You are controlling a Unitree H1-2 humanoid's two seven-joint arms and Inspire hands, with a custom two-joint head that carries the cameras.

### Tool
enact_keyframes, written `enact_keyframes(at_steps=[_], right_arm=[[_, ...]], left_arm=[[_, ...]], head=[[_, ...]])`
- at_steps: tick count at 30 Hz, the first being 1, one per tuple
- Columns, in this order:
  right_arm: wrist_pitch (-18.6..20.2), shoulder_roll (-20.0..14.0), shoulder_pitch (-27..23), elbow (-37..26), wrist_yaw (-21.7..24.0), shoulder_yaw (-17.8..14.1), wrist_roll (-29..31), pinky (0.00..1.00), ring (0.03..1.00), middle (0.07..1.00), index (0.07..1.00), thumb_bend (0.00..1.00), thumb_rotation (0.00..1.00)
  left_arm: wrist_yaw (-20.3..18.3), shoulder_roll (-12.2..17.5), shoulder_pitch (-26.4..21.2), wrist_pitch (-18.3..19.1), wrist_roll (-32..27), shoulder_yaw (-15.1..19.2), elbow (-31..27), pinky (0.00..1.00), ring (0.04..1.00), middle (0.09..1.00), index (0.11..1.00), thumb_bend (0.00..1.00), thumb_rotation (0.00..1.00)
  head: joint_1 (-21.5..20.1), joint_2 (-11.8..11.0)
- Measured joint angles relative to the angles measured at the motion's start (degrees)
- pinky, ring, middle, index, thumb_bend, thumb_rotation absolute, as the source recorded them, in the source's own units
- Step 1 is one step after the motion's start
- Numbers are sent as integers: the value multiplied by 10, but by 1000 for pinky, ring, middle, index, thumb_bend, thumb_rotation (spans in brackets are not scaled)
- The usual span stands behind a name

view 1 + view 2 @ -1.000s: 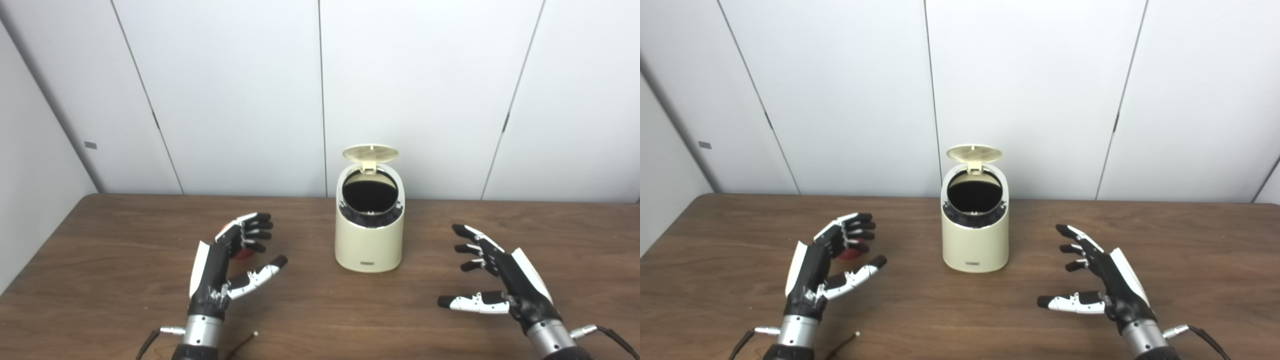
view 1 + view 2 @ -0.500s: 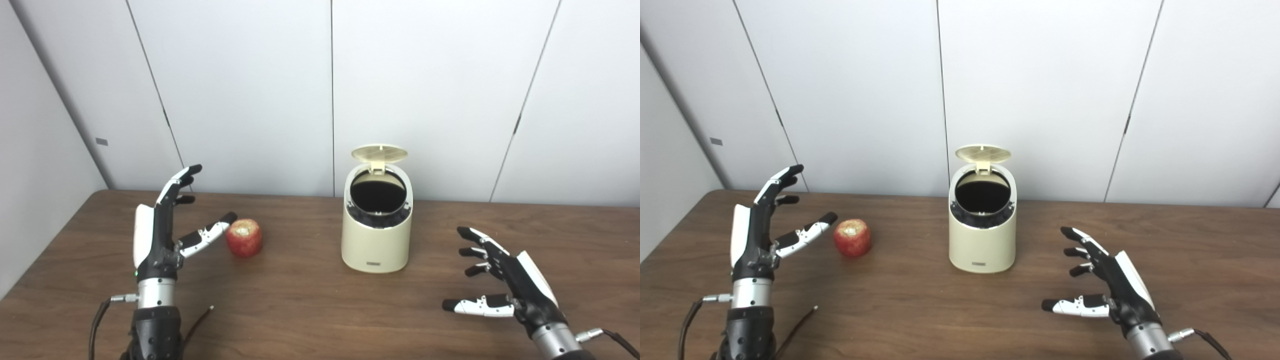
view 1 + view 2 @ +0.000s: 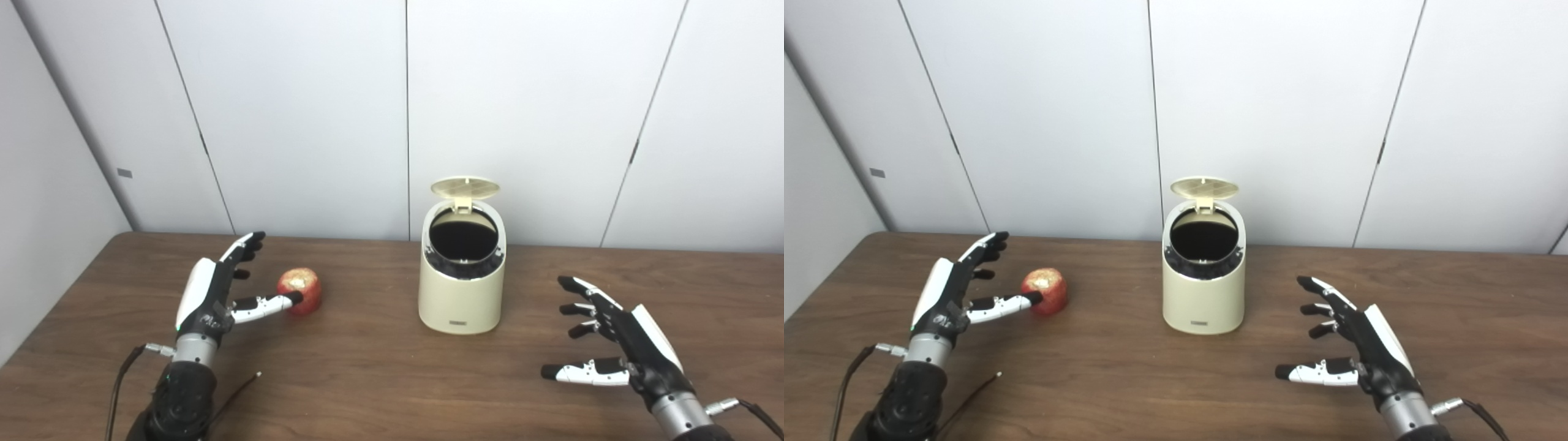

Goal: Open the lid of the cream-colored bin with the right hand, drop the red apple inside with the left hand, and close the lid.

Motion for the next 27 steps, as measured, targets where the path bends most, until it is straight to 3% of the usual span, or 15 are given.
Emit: enact_keyframes(at_steps=[5, 15, 23, 27], right_arm=[[1, 0, 0, -4, 0, -1, -1, 601, 784, 900, 868, 743, 73], [1, -1, 5, -9, 1, -4, 1, 586, 787, 897, 870, 742, 126], [1, -10, 16, -11, 3, -8, 1, 580, 777, 895, 869, 733, 107], [2, -13, 16, -12, 3, -9, 1, 582, 779, 899, 868, 730, 108]], left_arm=[[-7, 13, -3, 25, 18, -23, 1, 727, 852, 849, 906, 985, 368], [3, 18, -3, 26, 39, -41, 37, 745, 858, 839, 898, 964, 351], [52, 12, -8, 17, 69, -64, 69, 667, 796, 815, 863, 943, 379], [74, 12, -21, 23, 96, -82, 84, 595, 717, 714, 785, 875, 336]], head=[[-1, 3], [-7, 5], [-6, 6], [-9, 7]])
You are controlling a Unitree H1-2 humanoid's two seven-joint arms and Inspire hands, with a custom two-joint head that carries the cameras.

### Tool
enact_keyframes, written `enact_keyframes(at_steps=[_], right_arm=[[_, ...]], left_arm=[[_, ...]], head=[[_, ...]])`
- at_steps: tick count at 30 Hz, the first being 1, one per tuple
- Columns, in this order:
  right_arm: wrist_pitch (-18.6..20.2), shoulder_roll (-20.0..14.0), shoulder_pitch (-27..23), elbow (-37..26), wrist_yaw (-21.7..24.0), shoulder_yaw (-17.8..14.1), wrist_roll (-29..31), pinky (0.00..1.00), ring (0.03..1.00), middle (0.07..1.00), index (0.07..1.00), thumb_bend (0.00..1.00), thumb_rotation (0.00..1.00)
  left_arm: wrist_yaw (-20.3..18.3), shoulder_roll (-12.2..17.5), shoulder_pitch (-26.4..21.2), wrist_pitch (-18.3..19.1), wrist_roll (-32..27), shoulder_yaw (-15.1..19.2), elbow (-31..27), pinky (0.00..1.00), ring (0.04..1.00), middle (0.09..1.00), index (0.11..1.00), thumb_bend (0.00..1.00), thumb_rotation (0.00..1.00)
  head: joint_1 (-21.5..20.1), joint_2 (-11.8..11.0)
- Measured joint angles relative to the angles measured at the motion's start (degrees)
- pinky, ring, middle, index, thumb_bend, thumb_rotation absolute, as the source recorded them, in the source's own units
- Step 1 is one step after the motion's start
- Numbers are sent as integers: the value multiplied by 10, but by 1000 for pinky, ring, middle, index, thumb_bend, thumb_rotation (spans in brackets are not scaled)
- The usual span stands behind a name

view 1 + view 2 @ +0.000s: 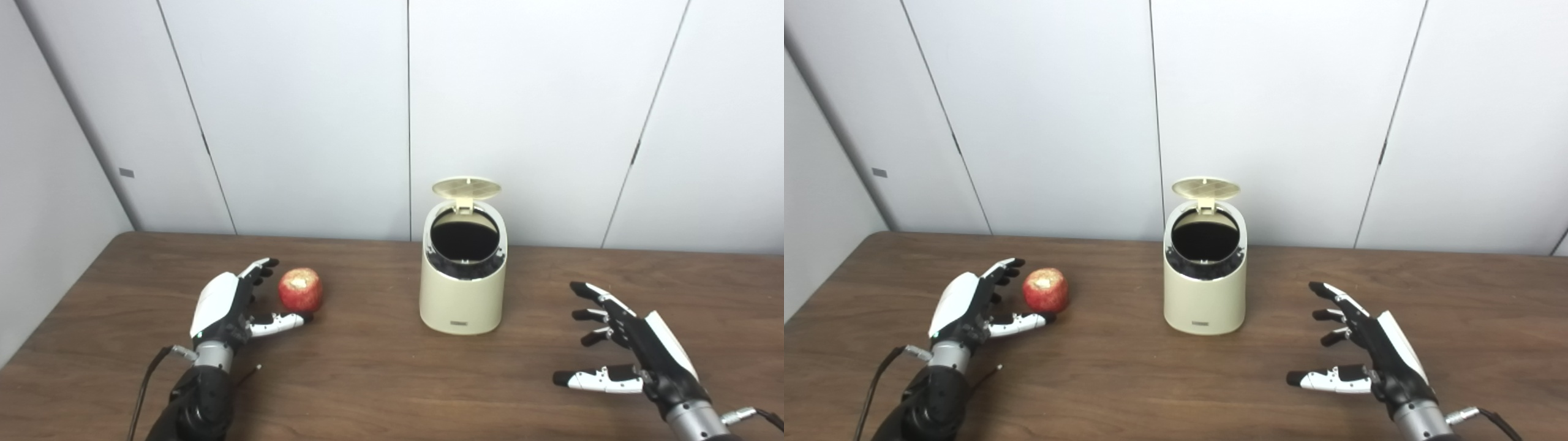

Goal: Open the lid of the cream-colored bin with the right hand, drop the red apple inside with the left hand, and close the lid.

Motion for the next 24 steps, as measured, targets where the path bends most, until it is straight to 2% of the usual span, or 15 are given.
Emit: enact_keyframes(at_steps=[5, 10, 14, 15, 17, 20, 22, 24], right_arm=[[0, 0, 0, -2, 0, 0, 2, 581, 774, 891, 866, 737, 121], [3, 0, 1, -14, 0, 1, 1, 572, 774, 890, 865, 733, 117], [6, 0, 3, -14, 0, 0, 2, 569, 767, 889, 863, 724, 98], [6, 0, 3, -14, 0, 0, 2, 567, 764, 888, 863, 719, 95], [7, 0, 3, -14, 0, 0, 2, 565, 759, 886, 863, 713, 85], [6, 0, 3, -14, 0, 0, 4, 579, 773, 887, 864, 711, 96], [6, 0, 3, -13, 0, 0, 4, 583, 779, 883, 864, 725, 139], [6, 0, 4, -13, 0, 1, 4, 582, 780, 882, 866, 724, 140]], left_arm=[[15, -4, -12, 3, 9, -9, 16, 556, 671, 668, 750, 841, 301], [23, -5, -20, -4, 9, -16, 30, 554, 650, 660, 731, 835, 284], [30, -8, -22, -16, 7, -17, 40, 560, 624, 618, 628, 783, 156], [33, -10, -23, -20, 6, -17, 43, 529, 561, 530, 554, 630, 63], [50, -16, -24, -29, 4, -17, 54, 463, 486, 476, 515, 552, 16], [65, -23, -27, -46, -3, -18, 64, 384, 418, 451, 503, 526, 1], [73, -25, -27, -50, -2, -22, 67, 373, 445, 464, 494, 524, 0], [82, -28, -26, -52, -1, -23, 67, 385, 474, 471, 490, 525, 0]], head=[[-3, 2], [-4, 4], [-6, 7], [-6, 7], [-6, 7], [-4, 8], [-3, 8], [-4, 7]])
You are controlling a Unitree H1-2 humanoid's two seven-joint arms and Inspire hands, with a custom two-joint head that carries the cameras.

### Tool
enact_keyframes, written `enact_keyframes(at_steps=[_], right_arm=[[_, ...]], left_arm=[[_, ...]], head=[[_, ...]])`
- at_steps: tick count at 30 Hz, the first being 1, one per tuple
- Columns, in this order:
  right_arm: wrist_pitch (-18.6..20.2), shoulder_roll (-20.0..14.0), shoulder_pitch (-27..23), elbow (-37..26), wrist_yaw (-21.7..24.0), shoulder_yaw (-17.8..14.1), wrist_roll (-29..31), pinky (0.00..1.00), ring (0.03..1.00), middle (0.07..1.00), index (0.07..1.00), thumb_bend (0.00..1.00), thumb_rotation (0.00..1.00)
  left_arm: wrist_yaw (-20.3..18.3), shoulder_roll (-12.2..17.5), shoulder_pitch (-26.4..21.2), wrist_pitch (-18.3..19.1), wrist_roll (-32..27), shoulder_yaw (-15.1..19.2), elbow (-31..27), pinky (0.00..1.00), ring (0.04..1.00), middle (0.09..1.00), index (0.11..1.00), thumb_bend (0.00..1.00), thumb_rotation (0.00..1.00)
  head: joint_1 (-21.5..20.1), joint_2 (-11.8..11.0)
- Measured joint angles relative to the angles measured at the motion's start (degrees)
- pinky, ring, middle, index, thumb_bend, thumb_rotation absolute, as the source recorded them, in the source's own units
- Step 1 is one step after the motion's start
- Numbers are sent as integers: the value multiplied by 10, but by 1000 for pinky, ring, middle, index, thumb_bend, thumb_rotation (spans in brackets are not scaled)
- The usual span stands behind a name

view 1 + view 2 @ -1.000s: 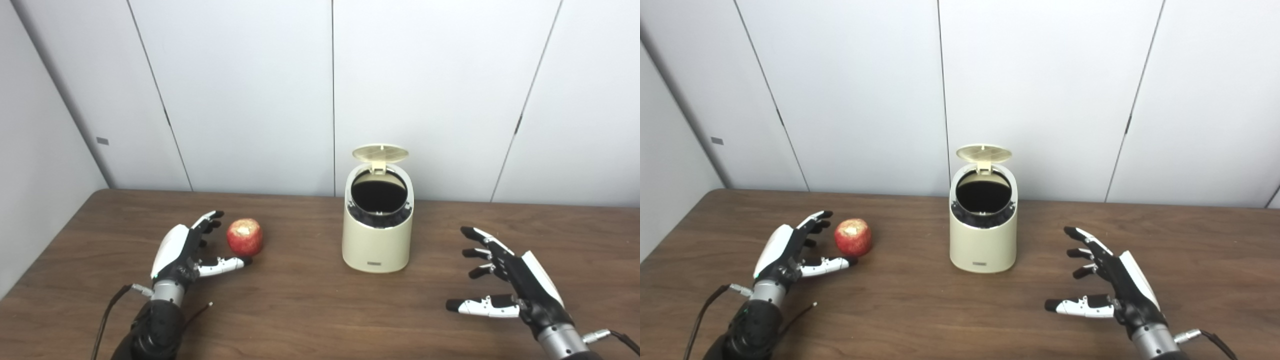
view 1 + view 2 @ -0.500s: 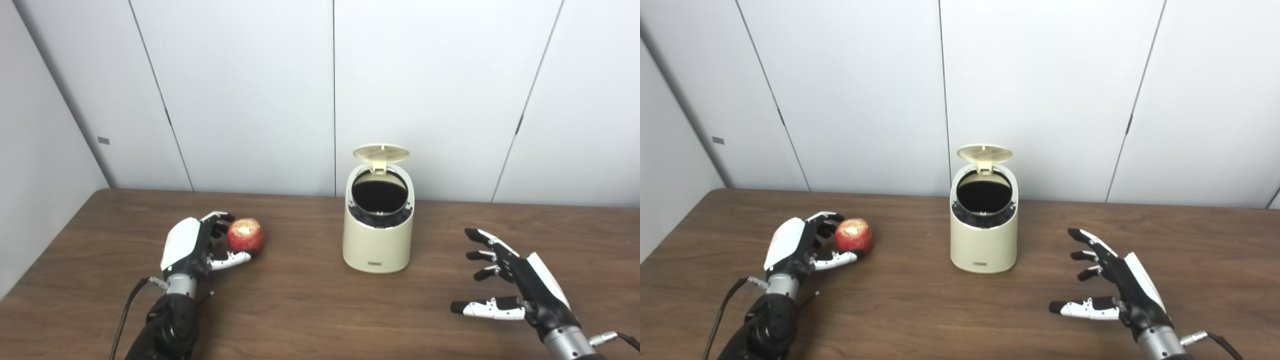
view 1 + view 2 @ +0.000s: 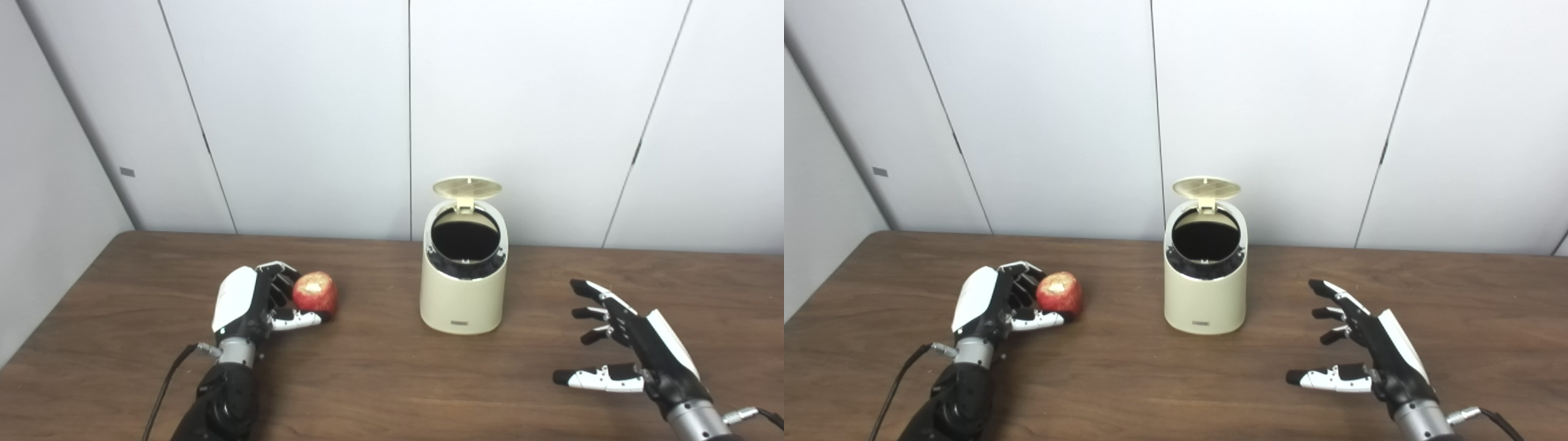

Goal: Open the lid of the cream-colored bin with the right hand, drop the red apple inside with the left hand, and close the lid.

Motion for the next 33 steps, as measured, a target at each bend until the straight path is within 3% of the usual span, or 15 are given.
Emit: enact_keyframes(at_steps=[6, 14, 23, 33], right_arm=[[0, 0, 1, 0, 0, 4, -4, 556, 767, 882, 868, 711, 125], [0, 2, -1, 3, 0, 5, -7, 573, 777, 877, 857, 721, 131], [0, 18, -4, 11, -3, 5, -17, 561, 771, 884, 859, 711, 124], [7, 34, -5, 13, -12, 5, -48, 548, 751, 887, 851, 689, 90]], left_arm=[[25, -13, 10, -11, -4, 4, -8, 378, 473, 461, 497, 526, 0], [55, -27, 17, -48, -3, 17, -92, 333, 421, 438, 510, 523, 0], [44, -36, -13, -61, 8, 16, -193, 306, 388, 453, 499, 525, 0], [22, -86, -43, -61, 27, -5, -216, 296, 378, 457, 496, 526, 0]], head=[[-6, -3], [-21, -15], [-42, -25], [-47, -27]])
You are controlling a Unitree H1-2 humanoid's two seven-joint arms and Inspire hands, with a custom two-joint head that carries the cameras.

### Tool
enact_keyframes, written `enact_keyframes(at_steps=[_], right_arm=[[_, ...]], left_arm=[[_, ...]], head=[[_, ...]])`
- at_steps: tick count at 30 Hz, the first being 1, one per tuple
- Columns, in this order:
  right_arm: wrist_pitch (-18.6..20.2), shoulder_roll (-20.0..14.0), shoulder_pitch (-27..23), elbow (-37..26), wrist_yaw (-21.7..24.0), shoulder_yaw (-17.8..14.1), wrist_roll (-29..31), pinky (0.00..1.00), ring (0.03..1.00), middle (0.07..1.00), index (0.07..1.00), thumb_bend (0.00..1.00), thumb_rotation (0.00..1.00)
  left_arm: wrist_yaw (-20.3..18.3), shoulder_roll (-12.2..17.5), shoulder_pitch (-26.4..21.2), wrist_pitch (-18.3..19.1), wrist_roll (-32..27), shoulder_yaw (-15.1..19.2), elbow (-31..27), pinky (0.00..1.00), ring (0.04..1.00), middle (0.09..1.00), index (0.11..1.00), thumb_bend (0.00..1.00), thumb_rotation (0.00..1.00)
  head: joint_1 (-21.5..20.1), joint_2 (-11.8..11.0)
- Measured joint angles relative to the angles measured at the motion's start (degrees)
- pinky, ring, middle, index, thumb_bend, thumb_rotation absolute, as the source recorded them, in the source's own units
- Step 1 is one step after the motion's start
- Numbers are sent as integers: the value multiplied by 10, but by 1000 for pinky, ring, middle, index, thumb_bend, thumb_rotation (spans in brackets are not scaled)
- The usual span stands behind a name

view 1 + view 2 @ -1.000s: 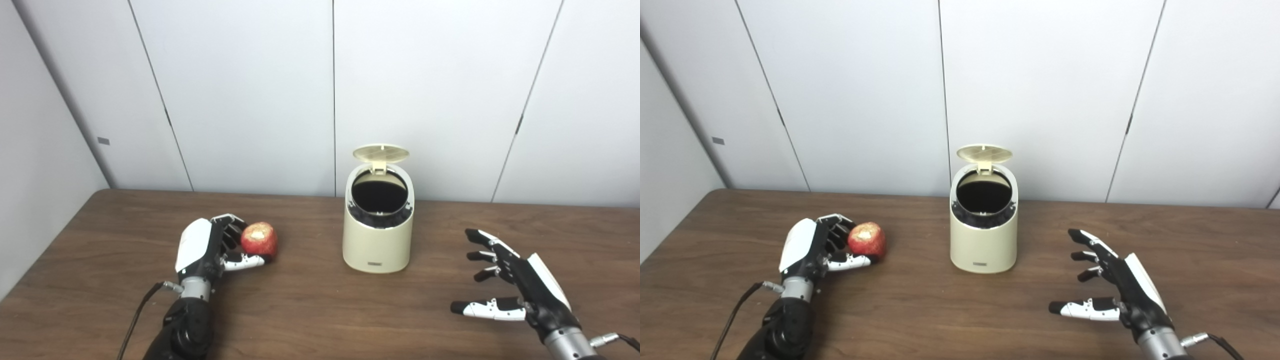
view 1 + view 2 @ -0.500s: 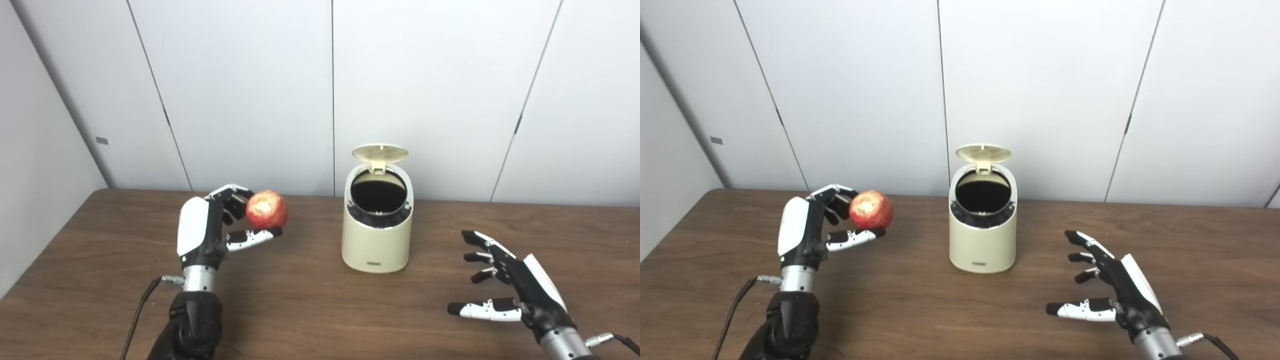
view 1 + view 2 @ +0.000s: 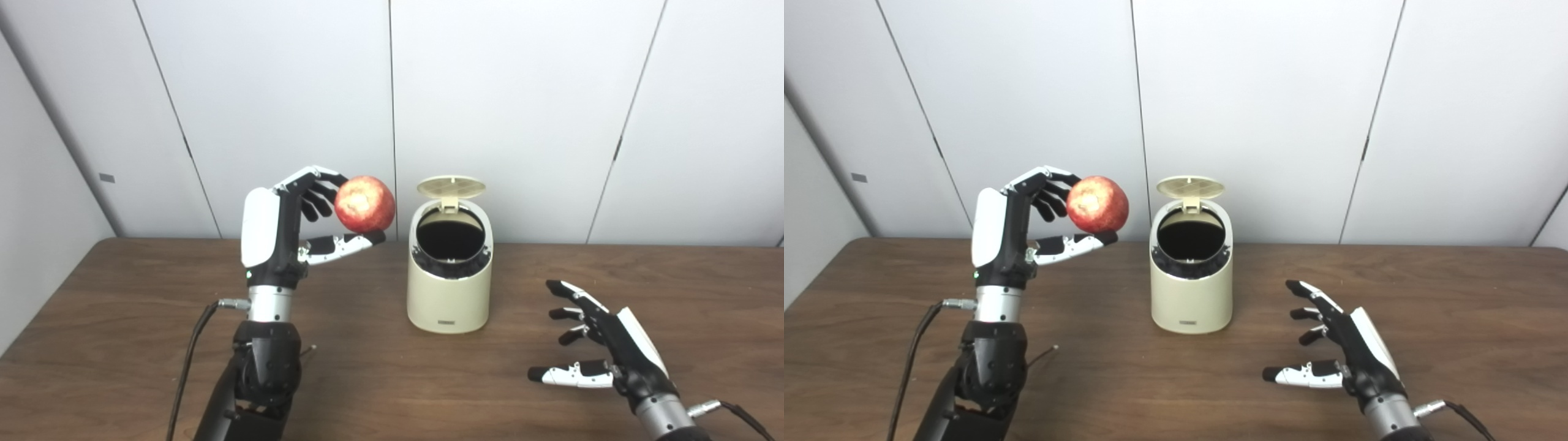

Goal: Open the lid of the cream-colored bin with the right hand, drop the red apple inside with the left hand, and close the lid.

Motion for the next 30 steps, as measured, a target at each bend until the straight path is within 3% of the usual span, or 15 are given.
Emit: enact_keyframes(at_steps=[16, 30], right_arm=[[10, 2, -1, -3, 0, 0, -2, 558, 747, 891, 859, 692, 91], [11, 10, -1, -11, 0, 3, -14, 542, 748, 885, 852, 689, 86]], left_arm=[[-9, -48, -1, -1, 29, -15, 25, 314, 394, 458, 495, 526, 0], [38, -65, -31, -40, 28, -21, 121, 296, 378, 449, 503, 525, 0]], head=[[-4, 0], [-19, -3]])
